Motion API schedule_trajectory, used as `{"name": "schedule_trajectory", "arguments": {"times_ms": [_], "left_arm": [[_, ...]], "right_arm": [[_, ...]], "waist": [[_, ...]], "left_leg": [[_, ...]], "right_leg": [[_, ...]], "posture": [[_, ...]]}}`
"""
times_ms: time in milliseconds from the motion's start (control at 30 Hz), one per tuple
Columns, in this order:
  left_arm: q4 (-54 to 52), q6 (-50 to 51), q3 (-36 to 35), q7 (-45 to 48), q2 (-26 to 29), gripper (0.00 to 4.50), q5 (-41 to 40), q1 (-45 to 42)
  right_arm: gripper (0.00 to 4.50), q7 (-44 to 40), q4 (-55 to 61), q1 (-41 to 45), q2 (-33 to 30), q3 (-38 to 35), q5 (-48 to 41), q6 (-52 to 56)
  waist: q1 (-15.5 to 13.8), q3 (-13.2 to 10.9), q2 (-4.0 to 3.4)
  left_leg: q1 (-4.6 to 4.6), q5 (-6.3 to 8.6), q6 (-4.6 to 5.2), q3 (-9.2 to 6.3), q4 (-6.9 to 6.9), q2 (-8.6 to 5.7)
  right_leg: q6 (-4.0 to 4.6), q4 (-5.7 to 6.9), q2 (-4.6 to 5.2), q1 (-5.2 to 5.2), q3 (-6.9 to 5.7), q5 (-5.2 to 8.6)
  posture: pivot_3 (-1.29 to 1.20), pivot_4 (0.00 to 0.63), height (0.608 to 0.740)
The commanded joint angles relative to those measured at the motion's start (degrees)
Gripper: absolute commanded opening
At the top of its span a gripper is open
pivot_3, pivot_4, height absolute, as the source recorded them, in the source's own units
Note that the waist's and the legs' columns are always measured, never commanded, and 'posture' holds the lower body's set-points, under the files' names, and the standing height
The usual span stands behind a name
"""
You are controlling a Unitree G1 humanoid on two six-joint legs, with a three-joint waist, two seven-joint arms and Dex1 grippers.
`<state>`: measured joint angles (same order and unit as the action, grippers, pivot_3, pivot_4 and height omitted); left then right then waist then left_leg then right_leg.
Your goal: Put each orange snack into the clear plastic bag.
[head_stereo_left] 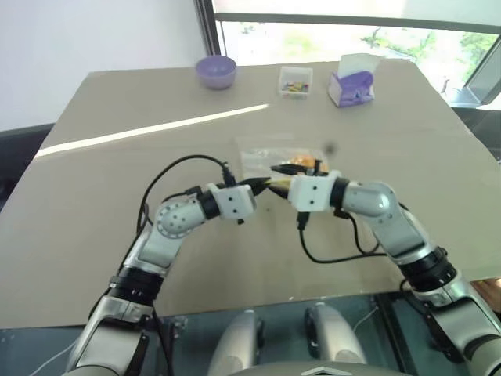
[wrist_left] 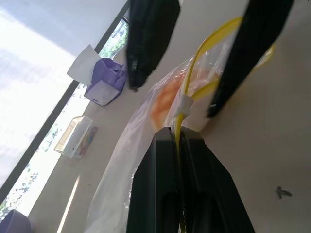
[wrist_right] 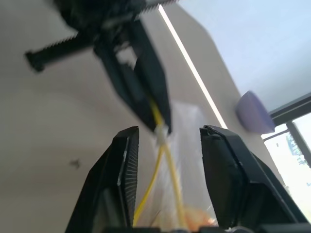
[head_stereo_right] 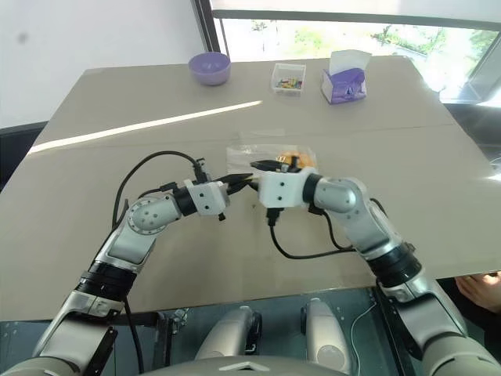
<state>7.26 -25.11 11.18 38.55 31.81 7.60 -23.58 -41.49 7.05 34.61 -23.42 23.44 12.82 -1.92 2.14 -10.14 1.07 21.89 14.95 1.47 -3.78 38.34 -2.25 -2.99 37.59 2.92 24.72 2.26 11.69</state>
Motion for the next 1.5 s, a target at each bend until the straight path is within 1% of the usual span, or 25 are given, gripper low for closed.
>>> {"name": "schedule_trajectory", "arguments": {"times_ms": [33,233,467,500,533,1067,1133,1167,1500], "left_arm": [[-2.5,0.7,-1.3,0.1,0.3,0.0,-1.2,-0.7],[-3.0,1.4,-1.2,0.4,0.5,0.0,-1.5,-0.7],[-3.7,2.0,-1.2,0.6,0.6,0.0,-1.8,-0.6],[-3.8,2.1,-1.2,0.6,0.6,0.0,-1.9,-0.5],[-3.9,2.1,-1.2,0.6,0.6,0.0,-1.9,-0.5],[-4.6,2.5,-1.4,0.8,0.6,0.0,-1.9,-0.2],[-4.6,2.6,-1.4,0.9,0.6,0.0,-1.9,-0.2],[-4.6,2.6,-1.4,0.9,0.6,0.0,-1.9,-0.2],[-4.3,2.8,-1.7,0.7,0.7,0.0,-2.0,0.1]], "right_arm": [[1.38,1.1,-0.5,-0.9,-0.5,-0.7,0.7,-2.9],[1.38,0.2,-1.8,-1.5,-1.0,-0.3,1.3,-4.9],[1.38,-0.7,-3.6,-0.3,-1.0,-0.6,1.8,-5.6],[0.87,-0.7,-3.7,-0.2,-1.0,-0.6,2.0,-5.6],[0.65,-0.6,-3.8,-0.1,-1.0,-0.7,2.1,-5.7],[0.65,-0.7,-3.5,0.2,-1.3,-1.0,2.8,-5.6],[0.12,-0.7,-3.7,0.4,-1.2,-1.1,2.7,-5.6],[0.03,-0.7,-3.7,0.4,-1.2,-1.1,2.7,-5.6],[0.03,-0.6,-3.6,0.1,-1.6,-1.4,2.8,-5.6]], "waist": [[-0.3,0.0,0.0],[-0.4,0.0,0.0],[-0.1,0.0,0.0],[-0.1,0.0,0.0],[-0.1,0.0,0.0],[-0.1,0.0,0.0],[-0.1,0.0,0.0],[-0.1,0.0,0.0],[-0.1,0.0,0.0]], "left_leg": [[0.01,0.0,0.0,-0.02,0.0,0.0],[0.05,0.02,0.03,0.01,0.0,-0.07],[0.02,0.02,0.03,0.02,-0.02,-0.03],[0.03,0.02,0.02,0.01,-0.02,-0.04],[0.03,0.02,0.02,0.01,-0.02,-0.04],[0.03,0.02,0.03,0.01,-0.02,-0.04],[0.03,0.02,0.03,0.01,-0.02,-0.04],[0.03,0.02,0.03,0.01,-0.02,-0.04],[0.03,0.02,0.03,0.01,-0.02,-0.04]], "right_leg": [[0.0,0.0,0.0,-0.01,-0.02,0.0],[0.0,-0.05,0.07,0.0,0.0,0.0],[0.0,-0.03,0.04,0.0,0.0,0.0],[0.0,-0.03,0.04,0.0,0.0,0.0],[0.0,-0.03,0.04,0.0,0.0,0.0],[0.0,-0.04,0.04,0.0,-0.01,0.0],[0.0,-0.05,0.04,0.0,-0.01,0.0],[0.0,-0.04,0.04,0.0,-0.01,0.0],[0.0,-0.05,0.04,0.0,-0.01,0.0]], "posture": [[0.0,0.15,0.74],[0.0,0.15,0.74],[0.0,0.15,0.74],[0.0,0.15,0.74],[0.0,0.15,0.74],[0.0,0.15,0.74],[0.0,0.15,0.74],[0.0,0.15,0.74],[0.0,0.15,0.74]]}}
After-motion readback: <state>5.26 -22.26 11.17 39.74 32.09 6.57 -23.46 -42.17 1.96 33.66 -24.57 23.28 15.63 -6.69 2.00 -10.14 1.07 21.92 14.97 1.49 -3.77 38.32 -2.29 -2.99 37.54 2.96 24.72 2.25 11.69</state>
